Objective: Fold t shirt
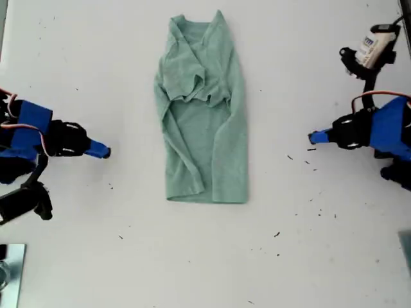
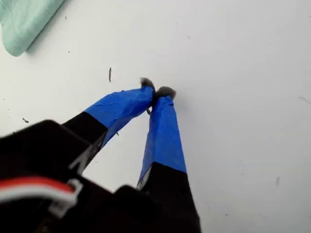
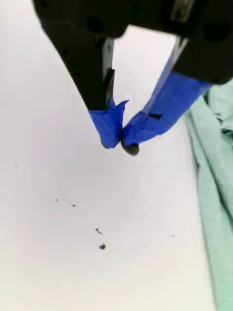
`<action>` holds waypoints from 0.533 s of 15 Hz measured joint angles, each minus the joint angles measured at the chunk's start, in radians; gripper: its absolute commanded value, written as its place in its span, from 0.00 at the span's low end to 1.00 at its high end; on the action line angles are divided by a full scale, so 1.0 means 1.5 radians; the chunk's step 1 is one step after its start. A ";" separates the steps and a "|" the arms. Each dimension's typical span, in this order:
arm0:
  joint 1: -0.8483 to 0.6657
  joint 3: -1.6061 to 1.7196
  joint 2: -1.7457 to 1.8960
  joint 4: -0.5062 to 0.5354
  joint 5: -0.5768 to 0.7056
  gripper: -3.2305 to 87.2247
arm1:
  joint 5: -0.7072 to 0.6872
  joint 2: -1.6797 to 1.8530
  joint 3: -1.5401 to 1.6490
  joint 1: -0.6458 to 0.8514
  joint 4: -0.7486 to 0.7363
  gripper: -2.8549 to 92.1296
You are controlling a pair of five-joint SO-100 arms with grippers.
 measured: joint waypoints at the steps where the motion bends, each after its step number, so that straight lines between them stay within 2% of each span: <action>1: -0.001 0.042 0.081 0.001 -0.008 0.03 | 0.000 0.000 0.000 0.001 0.000 0.06; 3: -0.010 0.078 0.151 0.001 -0.014 0.03 | 0.008 0.000 0.000 0.001 0.000 0.06; 5: -0.015 0.054 0.117 0.002 -0.020 0.03 | 0.028 -0.016 -0.001 -0.005 -0.006 0.06; 6: -0.011 0.000 0.047 0.016 -0.028 0.03 | 0.048 -0.050 -0.008 -0.035 -0.022 0.06; 8: 0.027 -0.244 -0.196 0.086 -0.038 0.03 | 0.066 -0.262 -0.185 -0.060 -0.021 0.06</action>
